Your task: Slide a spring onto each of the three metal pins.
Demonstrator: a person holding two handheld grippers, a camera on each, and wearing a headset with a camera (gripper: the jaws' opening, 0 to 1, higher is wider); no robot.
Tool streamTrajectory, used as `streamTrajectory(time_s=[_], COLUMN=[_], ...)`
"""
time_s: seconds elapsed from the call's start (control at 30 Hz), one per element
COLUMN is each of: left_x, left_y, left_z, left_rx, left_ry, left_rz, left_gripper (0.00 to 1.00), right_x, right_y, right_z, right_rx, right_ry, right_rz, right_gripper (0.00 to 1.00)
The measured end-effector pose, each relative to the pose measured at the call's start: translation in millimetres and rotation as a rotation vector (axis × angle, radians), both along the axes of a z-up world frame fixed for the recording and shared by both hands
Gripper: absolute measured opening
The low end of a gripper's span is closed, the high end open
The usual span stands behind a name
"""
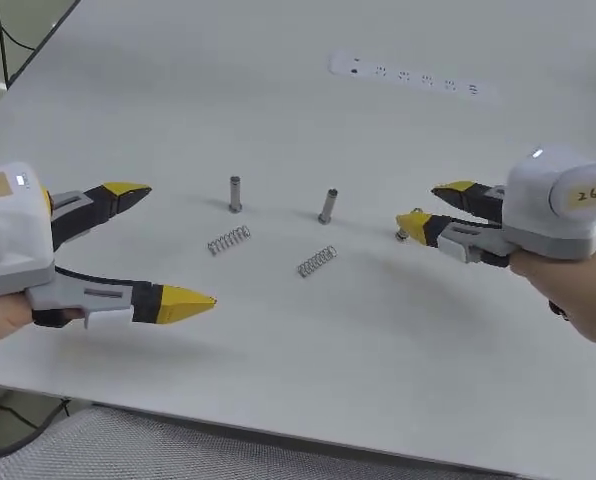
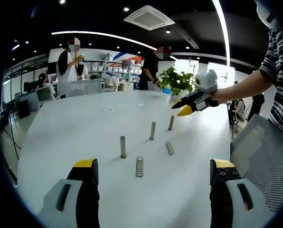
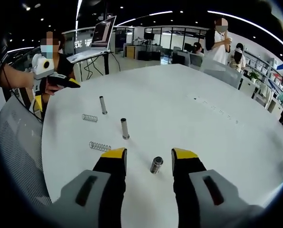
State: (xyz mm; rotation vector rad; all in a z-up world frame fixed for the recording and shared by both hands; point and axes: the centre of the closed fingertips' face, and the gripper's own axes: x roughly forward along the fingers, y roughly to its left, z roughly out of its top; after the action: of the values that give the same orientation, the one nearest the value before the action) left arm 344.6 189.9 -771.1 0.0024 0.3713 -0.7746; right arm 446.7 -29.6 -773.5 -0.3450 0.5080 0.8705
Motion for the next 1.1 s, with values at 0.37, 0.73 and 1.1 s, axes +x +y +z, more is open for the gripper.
streamTrajectory(time_s=[0.37,0.73,1.1], left_x=[-0.9,-0.9,-2.3], left_y=[-1.1,-0.1,0.6], left_z=[1.7,3.6,2.5], left_rx=[-0.004,-0.008,-0.017], left_ry=[-0.001,-0.003,-0.001], left_rz=[0.003,0.008,0.012], left_gripper=[0.97,0.97,0.97], right_x=[-9.6,-19.2,-41.6], right_y=[-4.9,-11.8,0.2], right_z=[2.0,9.2,10.0], right_rx=[0.023,0.013,-0.062], right_ry=[0.010,-0.002,-0.034], right_rz=[-0.009,-0.005,0.130], right_gripper=[0.48,0.47,0.45])
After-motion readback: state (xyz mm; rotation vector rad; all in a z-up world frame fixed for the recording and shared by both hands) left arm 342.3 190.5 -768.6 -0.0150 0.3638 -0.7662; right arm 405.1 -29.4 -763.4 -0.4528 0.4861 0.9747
